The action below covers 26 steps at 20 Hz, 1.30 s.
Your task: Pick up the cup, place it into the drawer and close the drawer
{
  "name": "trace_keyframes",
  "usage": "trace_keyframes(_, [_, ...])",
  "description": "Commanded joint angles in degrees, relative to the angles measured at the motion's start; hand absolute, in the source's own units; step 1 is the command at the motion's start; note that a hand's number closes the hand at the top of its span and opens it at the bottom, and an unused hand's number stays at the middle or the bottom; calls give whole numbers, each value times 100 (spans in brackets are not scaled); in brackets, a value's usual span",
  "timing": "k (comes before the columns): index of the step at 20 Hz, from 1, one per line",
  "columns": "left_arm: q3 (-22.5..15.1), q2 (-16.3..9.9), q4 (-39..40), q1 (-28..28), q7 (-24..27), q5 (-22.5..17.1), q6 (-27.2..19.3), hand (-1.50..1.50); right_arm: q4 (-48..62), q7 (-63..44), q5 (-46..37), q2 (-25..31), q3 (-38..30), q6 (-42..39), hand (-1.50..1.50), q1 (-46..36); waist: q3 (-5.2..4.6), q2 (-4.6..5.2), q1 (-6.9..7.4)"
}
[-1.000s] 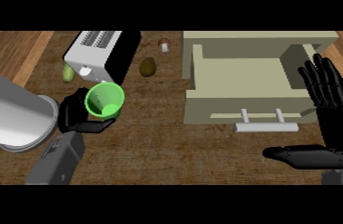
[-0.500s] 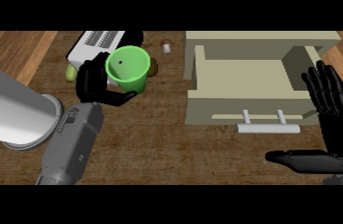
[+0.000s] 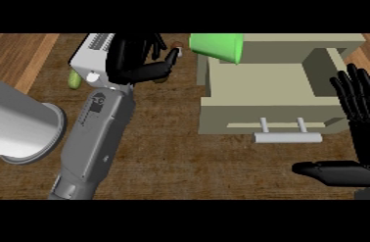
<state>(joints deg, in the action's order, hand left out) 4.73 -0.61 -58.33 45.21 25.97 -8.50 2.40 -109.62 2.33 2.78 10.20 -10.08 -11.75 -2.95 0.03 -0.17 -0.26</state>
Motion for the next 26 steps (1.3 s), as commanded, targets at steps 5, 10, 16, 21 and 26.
trace_keyframes(5, [-797, 60, 334, 1150, -755, -172, -1262, 150, 182, 17, -183, -81, 127, 91, -150, -249, -2, 25, -50])
trace_keyframes(10, [-734, 61, 1562, 2163, -958, -683, -1407, 150, 398, -15, -17, 4, 14, 18, -150, -511, 0, 64, -139])
trace_keyframes(16, [-1193, 61, 2399, 2587, -775, -1216, -1771, 150, 214, 138, 61, 59, -64, -150, -150, -228, 0, 61, -179])
trace_keyframes(21, [-1896, 61, 2869, 2756, -520, -1687, -2100, 150, 283, 225, -110, -61, 21, -67, -150, -87, 2, 75, -254])
trace_keyframes(26, [-2642, 61, 2884, 2578, -486, -2184, -2317, 150, 82, -309, 293, 127, -93, -204, -150, -461, 1, 67, -315])
